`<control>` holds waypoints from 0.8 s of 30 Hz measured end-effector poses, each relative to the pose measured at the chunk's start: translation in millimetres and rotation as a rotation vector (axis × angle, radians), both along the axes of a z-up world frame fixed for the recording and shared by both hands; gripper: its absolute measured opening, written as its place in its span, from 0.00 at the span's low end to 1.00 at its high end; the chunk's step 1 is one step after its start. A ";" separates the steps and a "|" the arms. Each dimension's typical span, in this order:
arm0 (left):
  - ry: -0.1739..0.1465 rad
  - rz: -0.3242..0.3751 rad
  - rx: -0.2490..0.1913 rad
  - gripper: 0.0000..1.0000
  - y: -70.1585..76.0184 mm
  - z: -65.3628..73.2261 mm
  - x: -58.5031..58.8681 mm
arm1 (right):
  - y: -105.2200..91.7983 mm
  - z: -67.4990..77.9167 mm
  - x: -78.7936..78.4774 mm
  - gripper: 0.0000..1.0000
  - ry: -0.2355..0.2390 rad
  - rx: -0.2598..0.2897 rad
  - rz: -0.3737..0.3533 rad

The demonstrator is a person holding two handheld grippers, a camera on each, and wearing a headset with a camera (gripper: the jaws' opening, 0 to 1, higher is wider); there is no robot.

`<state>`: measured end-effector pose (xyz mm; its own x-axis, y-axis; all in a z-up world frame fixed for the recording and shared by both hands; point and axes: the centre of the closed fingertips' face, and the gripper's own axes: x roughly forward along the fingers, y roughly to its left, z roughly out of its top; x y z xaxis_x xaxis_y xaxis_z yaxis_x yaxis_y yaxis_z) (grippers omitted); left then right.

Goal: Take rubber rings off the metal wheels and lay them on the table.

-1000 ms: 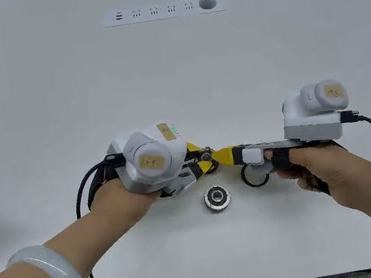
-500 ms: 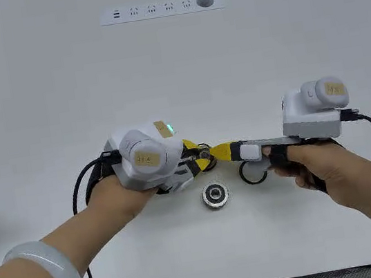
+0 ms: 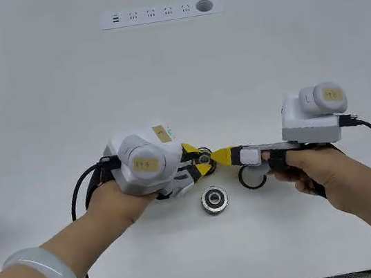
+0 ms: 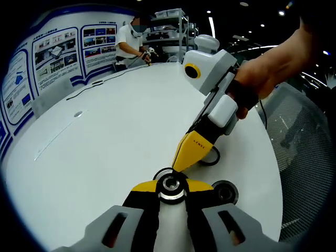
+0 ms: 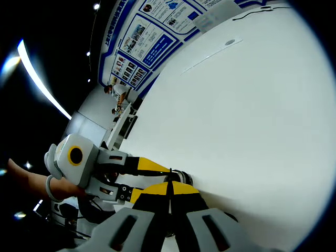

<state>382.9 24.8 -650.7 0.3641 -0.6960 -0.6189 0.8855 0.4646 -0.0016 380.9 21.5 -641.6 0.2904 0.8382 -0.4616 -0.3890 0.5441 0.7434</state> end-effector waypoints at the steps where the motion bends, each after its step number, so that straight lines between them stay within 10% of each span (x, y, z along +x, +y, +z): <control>1: -0.003 0.000 0.001 0.19 0.4 0.5 0.0 | -0.2 -0.1 0.2 0.02 -0.001 -0.001 -0.001; 24: -0.011 0.040 0.014 0.33 24.7 -2.3 -7.7 | 4.3 8.6 -5.8 0.02 -0.007 0.022 0.015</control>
<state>375.3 49.5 -652.9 0.3983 -0.6722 -0.6241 0.8661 0.4997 0.0145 375.1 25.8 -633.0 0.2807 0.8523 -0.4413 -0.4022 0.5220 0.7522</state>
